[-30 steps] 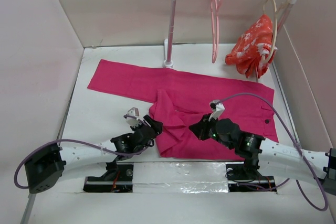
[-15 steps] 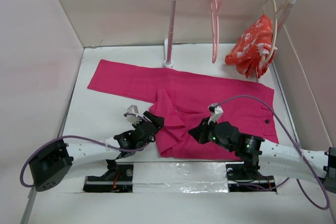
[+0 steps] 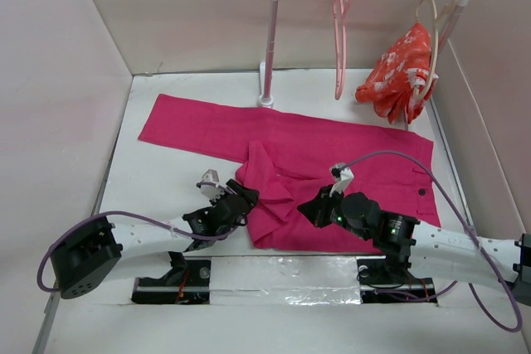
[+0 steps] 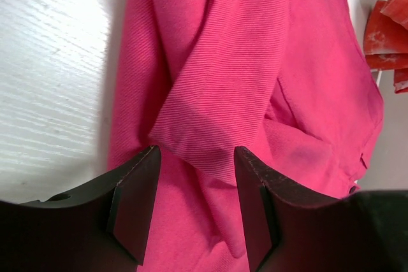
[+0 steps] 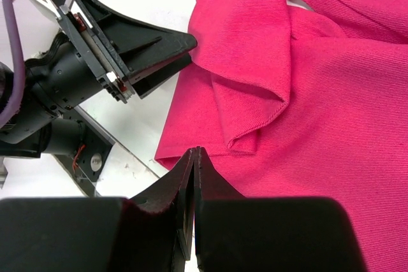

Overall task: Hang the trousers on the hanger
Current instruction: Flatten out the trousers at the center of the board, then fold the trousers at the center of the board.

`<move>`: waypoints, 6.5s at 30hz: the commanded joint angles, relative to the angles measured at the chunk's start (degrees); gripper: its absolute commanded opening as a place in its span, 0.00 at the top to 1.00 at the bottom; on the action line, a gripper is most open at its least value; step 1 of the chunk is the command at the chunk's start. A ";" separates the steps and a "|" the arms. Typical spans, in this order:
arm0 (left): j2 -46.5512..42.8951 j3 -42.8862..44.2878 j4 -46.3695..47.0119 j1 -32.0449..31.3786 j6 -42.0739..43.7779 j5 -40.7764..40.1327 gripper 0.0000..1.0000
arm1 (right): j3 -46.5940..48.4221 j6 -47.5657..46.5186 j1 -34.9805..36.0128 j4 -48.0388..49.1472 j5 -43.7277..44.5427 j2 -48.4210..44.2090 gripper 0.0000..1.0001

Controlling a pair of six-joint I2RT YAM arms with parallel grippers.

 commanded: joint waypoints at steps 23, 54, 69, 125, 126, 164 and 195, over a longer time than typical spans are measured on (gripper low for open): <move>-3.18 -2.04 4.08 0.79 0.34 -10.01 0.73 | 1.73 -0.05 1.00 2.21 -0.55 2.44 0.95; -45.01 30.19 -43.01 -0.70 27.75 -24.86 1.00 | 1.39 4.64 -30.23 -16.17 13.87 -0.91 0.32; -53.71 45.58 -49.61 -1.23 40.24 -17.84 1.00 | 6.19 -1.36 -64.31 -1.83 -17.87 24.40 0.60; -63.74 32.68 -42.94 5.27 48.33 -2.82 1.00 | 42.32 -15.08 -77.67 -16.87 -26.93 55.87 0.82; -63.47 32.50 -42.68 6.06 48.50 -2.29 1.00 | 42.95 -14.73 -78.19 -16.60 -26.14 55.96 0.81; -67.60 30.65 -35.55 20.66 54.13 10.56 1.00 | 7.26 10.50 -89.80 -27.93 -6.44 23.44 0.76; -44.15 37.86 -34.58 21.19 39.56 -14.57 1.00 | 33.98 -2.67 -85.31 -58.00 4.72 -21.65 1.00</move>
